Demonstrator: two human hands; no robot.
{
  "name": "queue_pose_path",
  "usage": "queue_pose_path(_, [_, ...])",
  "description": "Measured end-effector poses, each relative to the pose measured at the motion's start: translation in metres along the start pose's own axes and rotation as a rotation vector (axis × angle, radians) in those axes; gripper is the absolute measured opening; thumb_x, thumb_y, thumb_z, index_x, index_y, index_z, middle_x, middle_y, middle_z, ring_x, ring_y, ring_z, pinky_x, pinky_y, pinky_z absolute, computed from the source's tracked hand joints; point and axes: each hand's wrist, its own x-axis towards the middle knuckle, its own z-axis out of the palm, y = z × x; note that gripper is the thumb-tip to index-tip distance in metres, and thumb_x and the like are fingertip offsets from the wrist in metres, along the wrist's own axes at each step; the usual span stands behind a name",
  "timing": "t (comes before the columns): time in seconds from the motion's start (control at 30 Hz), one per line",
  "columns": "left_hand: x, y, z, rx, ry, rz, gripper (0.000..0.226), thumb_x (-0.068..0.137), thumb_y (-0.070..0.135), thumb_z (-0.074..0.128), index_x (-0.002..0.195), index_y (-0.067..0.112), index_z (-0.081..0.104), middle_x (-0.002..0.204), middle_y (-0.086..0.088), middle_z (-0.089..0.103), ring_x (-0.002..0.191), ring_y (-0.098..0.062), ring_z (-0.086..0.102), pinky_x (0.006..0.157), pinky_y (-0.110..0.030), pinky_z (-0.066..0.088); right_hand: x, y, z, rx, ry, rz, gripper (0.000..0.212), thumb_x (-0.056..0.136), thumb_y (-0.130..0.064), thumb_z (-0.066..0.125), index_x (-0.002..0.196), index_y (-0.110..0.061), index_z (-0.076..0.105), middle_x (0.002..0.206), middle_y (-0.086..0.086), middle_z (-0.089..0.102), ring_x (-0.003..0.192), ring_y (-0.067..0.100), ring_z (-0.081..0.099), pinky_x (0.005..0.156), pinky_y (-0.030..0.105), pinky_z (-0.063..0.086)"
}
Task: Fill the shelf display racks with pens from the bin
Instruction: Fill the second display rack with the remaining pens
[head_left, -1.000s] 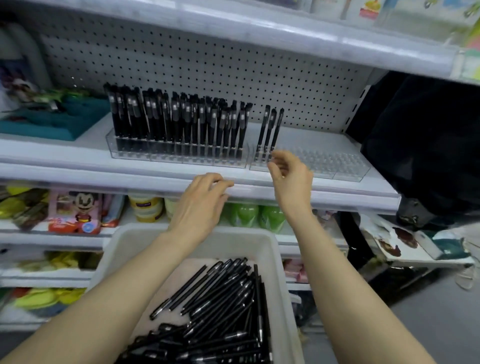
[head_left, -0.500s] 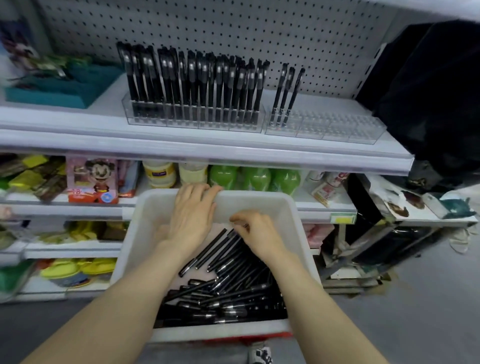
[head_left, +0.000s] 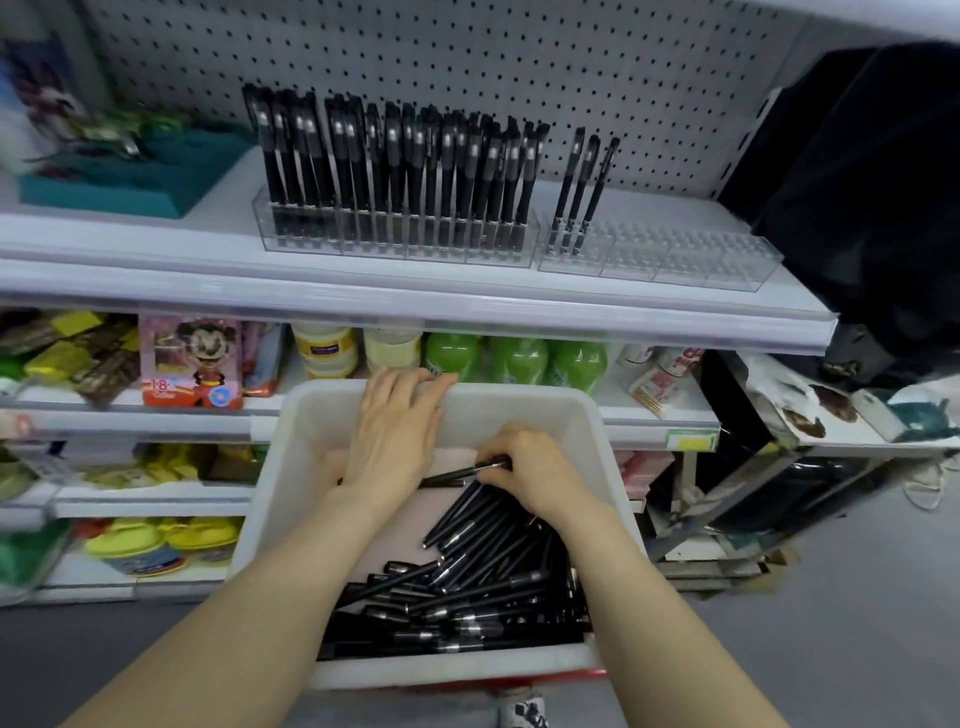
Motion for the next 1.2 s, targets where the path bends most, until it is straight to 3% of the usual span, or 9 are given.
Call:
queue_pose_path(0.1, [0.001,0.002,-0.004,-0.059,-0.003,0.050,0.036,0.095,0.026,0.046,0.126,0.017,0.063,0.119,-0.005,0.059,0.120,-0.028,0.048,0.112,-0.044,0.030,-0.002,-0.005,-0.022,0.252,0.075,0.083,0.010,0.082,-0.025,0.075,0.091,-0.021,0.075,0.086,-0.009,0.070,0.081,0.007,0.062,0.073,0.017,0.044])
queue_pose_path(0.27, [0.011,0.016,-0.013,-0.045,0.002,0.122,0.040,0.097,0.040,0.044,0.112,0.014,0.070,0.109,-0.001,0.064,0.119,-0.025,0.050,0.114,-0.039,0.028,-0.002,-0.023,-0.066,0.737,0.228,0.115,0.007,0.083,-0.013,0.074,0.089,-0.013,0.070,0.077,0.009,0.073,0.072,0.019,0.069,0.063,0.028,0.053])
queue_pose_path(0.4, [0.030,0.033,-0.020,-0.059,0.025,0.080,0.036,0.097,0.039,0.039,0.097,0.017,0.067,0.090,0.001,0.064,0.091,-0.021,0.055,0.087,-0.037,0.045,0.006,-0.028,-0.089,1.035,0.345,0.058,0.009,0.084,-0.006,0.073,0.087,-0.007,0.064,0.077,0.011,0.069,0.072,0.018,0.067,0.063,0.026,0.053])
queue_pose_path(0.47, [0.044,0.042,-0.022,-0.074,0.024,0.034,0.035,0.097,0.041,0.037,0.096,0.019,0.065,0.087,0.004,0.063,0.085,-0.019,0.054,0.072,-0.033,0.043,0.011,-0.026,-0.092,1.090,0.367,0.042,0.011,0.084,-0.005,0.073,0.091,-0.010,0.066,0.078,0.007,0.068,0.071,0.016,0.064,0.067,0.026,0.054])
queue_pose_path(0.63, [0.078,0.061,-0.024,-0.095,0.023,0.061,0.034,0.098,0.040,0.037,0.101,0.021,0.065,0.090,0.005,0.063,0.087,-0.019,0.054,0.069,-0.032,0.044,0.024,-0.016,-0.103,1.016,0.433,0.017,0.014,0.085,-0.005,0.072,0.099,-0.003,0.069,0.086,0.012,0.071,0.075,0.015,0.065,0.071,0.024,0.054])
queue_pose_path(0.77, [0.111,0.076,-0.025,-0.128,-0.041,0.063,0.036,0.099,0.033,0.045,0.130,0.021,0.058,0.119,0.005,0.058,0.111,-0.014,0.049,0.089,-0.034,0.049,0.035,0.006,-0.142,0.952,0.565,0.036,0.006,0.091,-0.010,0.066,0.096,-0.006,0.068,0.086,0.011,0.072,0.076,0.015,0.068,0.067,0.026,0.055])
queue_pose_path(0.97, [0.175,0.088,-0.009,0.096,-0.036,0.191,0.056,0.092,0.009,0.061,0.144,0.011,0.043,0.148,-0.010,0.041,0.135,-0.027,0.039,0.104,-0.040,0.044,0.064,0.039,-0.219,0.660,0.813,0.011,0.009,0.096,-0.019,0.059,0.093,-0.014,0.065,0.082,0.001,0.071,0.076,0.013,0.068,0.067,0.029,0.057])
queue_pose_path(1.13, [0.198,0.087,0.007,0.219,-0.039,0.227,0.057,0.081,0.005,0.073,0.135,0.006,0.053,0.132,-0.015,0.055,0.120,-0.035,0.052,0.102,-0.042,0.045,0.096,0.043,-0.247,0.467,0.839,0.038,0.015,0.097,-0.022,0.056,0.099,-0.011,0.065,0.084,0.000,0.070,0.067,0.015,0.067,0.058,0.018,0.053])
queue_pose_path(1.2, [0.198,0.085,0.012,0.230,-0.033,0.213,0.065,0.074,0.001,0.077,0.134,0.007,0.054,0.129,-0.013,0.057,0.118,-0.032,0.053,0.098,-0.040,0.047,0.110,0.044,-0.249,0.382,0.800,0.030,0.016,0.097,-0.022,0.055,0.100,-0.010,0.065,0.084,0.005,0.070,0.068,0.022,0.068,0.065,0.030,0.056])
